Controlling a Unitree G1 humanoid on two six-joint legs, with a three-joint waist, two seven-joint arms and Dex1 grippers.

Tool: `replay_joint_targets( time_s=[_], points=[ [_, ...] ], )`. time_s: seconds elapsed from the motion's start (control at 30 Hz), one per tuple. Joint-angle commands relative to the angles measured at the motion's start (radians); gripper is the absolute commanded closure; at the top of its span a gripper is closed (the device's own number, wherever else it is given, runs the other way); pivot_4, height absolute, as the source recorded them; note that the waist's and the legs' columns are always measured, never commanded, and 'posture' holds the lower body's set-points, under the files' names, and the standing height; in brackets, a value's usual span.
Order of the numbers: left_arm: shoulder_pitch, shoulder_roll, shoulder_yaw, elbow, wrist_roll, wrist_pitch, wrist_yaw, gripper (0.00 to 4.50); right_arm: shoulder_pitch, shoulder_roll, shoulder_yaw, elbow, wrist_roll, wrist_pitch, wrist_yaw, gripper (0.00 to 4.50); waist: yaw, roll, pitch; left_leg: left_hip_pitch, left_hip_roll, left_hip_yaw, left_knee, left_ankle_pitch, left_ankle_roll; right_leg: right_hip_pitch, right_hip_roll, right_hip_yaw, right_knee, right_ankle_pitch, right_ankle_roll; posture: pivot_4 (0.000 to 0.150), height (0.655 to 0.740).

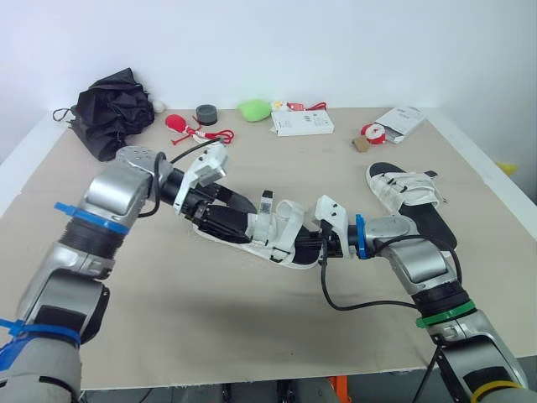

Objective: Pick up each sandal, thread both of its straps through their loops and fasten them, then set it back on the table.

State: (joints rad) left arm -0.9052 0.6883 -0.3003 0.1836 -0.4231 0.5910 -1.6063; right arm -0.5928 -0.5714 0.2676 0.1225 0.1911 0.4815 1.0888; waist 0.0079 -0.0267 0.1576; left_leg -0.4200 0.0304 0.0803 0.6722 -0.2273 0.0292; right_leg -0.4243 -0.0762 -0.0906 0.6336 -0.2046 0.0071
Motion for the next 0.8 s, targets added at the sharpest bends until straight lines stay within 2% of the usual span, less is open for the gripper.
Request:
replay_joint_targets(
  time_s=[0.03,0.13,0.27,0.53,0.8],
  points=[
    [0.114,0.024,0.017,-0.142,-0.028,0.027,0.02,0.47,0.039,-0.009,0.037,0.054,-0.045,0.029,-0.011,4.5,0.0,0.0,0.0,0.0,0.0,0.0,0.0,0.0,0.0,0.0,0.0,0.0,0.0,0.0,0.0,0.15,0.74],
    [0.245,0.012,0.036,-0.235,-0.058,0.101,0.104,0.47,0.039,-0.008,0.035,0.052,-0.043,0.032,-0.012,4.5,0.001,0.0,0.0,0.001,0.0,0.001,0.0,0.0,0.0,0.0,0.0,0.001,0.0,0.0,0.0,0.15,0.74],
    [0.319,-0.029,0.054,-0.275,-0.068,0.142,0.213,0.47,0.046,-0.013,0.035,0.047,-0.045,0.033,-0.01,4.5,0.003,-0.001,0.0,0.0,0.0,-0.001,0.0,0.001,-0.001,0.0,0.0,-0.001,0.0,0.0,0.0,0.15,0.74],
    [0.362,-0.152,0.073,-0.33,-0.077,0.189,0.421,0.47,0.045,-0.015,0.032,0.049,-0.045,0.034,-0.009,4.5,0.003,-0.001,0.0,0.0,0.0,-0.001,0.0,0.002,-0.001,0.001,0.0,0.0,0.0,0.001,0.002,0.15,0.74],
    [0.359,-0.187,0.077,-0.328,-0.07,0.214,0.544,0.47,0.045,-0.012,0.032,0.051,-0.045,0.033,-0.012,4.5,0.003,-0.001,0.0,0.0,0.0,-0.001,0.0,0.002,-0.001,0.001,0.0,-0.001,0.0,0.001,0.002,0.15,0.74]
  ],
)
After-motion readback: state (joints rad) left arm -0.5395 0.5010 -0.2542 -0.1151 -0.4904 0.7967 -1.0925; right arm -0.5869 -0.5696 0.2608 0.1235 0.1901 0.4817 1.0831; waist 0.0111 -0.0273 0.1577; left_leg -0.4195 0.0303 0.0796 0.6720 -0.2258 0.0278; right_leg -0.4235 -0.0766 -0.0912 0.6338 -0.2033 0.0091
